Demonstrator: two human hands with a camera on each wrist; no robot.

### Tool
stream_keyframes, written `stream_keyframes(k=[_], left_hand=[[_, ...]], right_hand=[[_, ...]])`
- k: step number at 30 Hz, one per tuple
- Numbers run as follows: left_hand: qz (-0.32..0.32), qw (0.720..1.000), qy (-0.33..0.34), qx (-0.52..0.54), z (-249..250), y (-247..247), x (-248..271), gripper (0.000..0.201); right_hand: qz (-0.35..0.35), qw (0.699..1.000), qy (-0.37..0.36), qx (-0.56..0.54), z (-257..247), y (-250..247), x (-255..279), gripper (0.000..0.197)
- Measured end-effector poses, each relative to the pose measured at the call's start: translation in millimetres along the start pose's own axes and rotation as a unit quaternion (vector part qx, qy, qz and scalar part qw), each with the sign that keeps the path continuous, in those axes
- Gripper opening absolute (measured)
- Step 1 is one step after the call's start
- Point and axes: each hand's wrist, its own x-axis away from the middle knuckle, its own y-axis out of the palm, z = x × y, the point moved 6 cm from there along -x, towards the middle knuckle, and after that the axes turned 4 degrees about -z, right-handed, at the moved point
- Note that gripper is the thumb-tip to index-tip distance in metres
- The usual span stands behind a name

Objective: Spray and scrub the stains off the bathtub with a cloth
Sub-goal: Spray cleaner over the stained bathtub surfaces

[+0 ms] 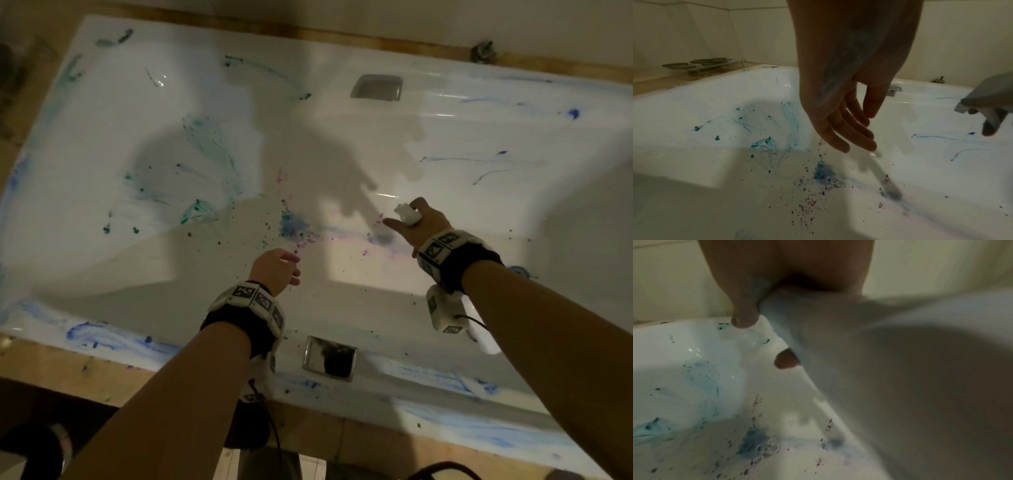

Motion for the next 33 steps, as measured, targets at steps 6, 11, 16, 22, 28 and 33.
stream_keyframes(k=[6, 11, 16, 22, 28, 33], left_hand=[[-0.014, 1.000, 0.015, -0.011, 13, 18, 3, 0.014], [-0.015, 0.999, 0.026, -0.020, 16, 30, 9, 0.017], [-0.014, 0.999, 0.032, -0.036, 15, 35, 18, 0.018], [-0.019, 0.998, 0.043, -0.040, 7, 35, 39, 0.015], [-0.021, 0.998, 0.041, -0.046, -7, 25, 56, 0.015], [-0.037, 0.997, 0.047, -0.045, -21, 30, 73, 0.015]], right_hand=[[0.055, 0.994, 0.038, -0.091, 16, -34, 3, 0.061], [0.068, 0.987, 0.045, -0.139, 38, -49, 8, 0.058], [0.045, 0.981, 0.050, -0.183, 57, -59, 26, 0.056], [0.046, 0.980, 0.051, -0.185, 79, -55, 58, 0.055], [0.044, 0.983, 0.046, -0.171, 89, -43, 92, 0.053], [-0.036, 0.989, 0.073, -0.120, 98, -20, 123, 0.056]])
